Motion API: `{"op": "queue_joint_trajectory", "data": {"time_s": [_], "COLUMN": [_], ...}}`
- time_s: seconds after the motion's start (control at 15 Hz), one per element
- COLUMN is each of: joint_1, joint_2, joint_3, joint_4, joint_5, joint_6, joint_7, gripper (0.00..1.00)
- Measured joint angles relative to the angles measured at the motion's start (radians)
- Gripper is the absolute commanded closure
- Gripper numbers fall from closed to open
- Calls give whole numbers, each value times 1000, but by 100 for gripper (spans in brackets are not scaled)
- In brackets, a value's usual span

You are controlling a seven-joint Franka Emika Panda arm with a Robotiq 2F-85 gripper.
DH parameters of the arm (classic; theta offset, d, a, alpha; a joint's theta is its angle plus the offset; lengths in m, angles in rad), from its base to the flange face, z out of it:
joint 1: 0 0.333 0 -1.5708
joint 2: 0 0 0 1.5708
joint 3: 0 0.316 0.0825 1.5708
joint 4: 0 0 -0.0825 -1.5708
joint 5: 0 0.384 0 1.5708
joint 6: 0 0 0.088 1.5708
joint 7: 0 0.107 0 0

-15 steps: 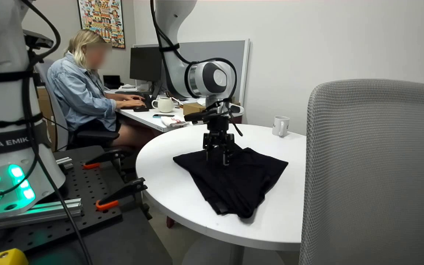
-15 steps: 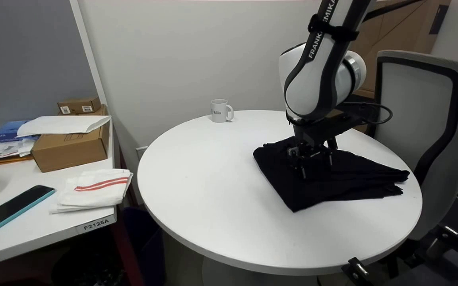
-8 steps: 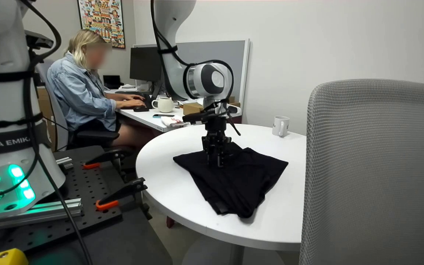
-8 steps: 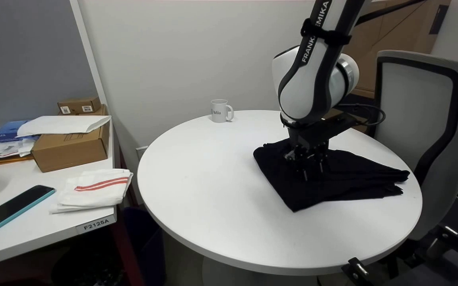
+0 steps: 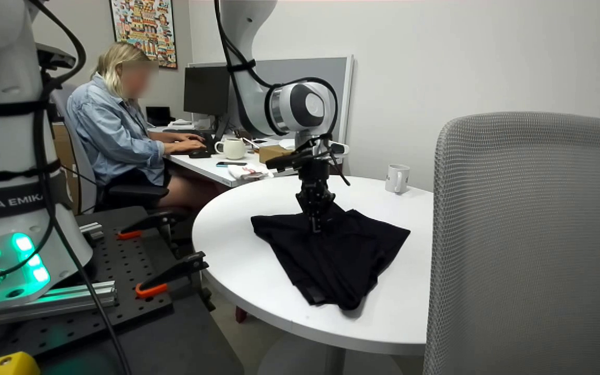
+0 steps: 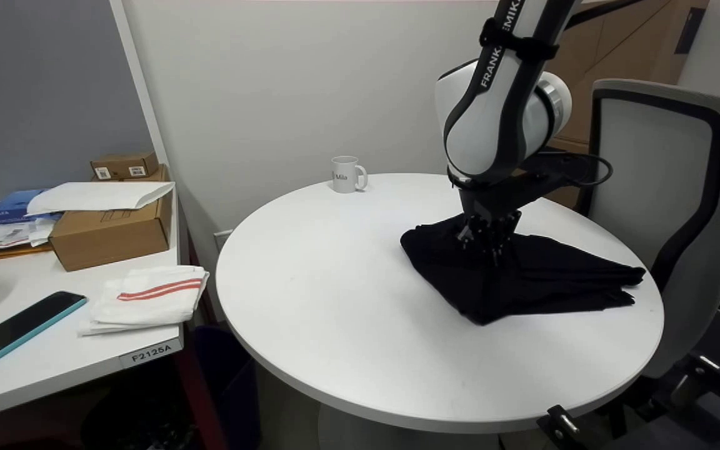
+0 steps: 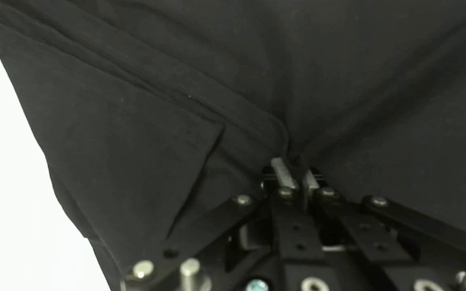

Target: Fold the black shirt on the table

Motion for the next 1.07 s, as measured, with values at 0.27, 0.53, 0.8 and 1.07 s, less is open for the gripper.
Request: {"op": "queue_joint_trajectory", "data": {"time_s": [0.27, 0.53, 0.8, 1.07], "joint_1": [-2, -3, -2, -2], "joint_2": [-31, -59, -69, -69], "joint_3": [-34, -46, -42, -40], "joint_4": [1, 1, 1, -1], "joint_5": [0, 0, 0, 0], "joint_6": [0, 0, 0, 0], "joint_7": [0, 0, 0, 0], "gripper": [99, 93, 100, 99]}}
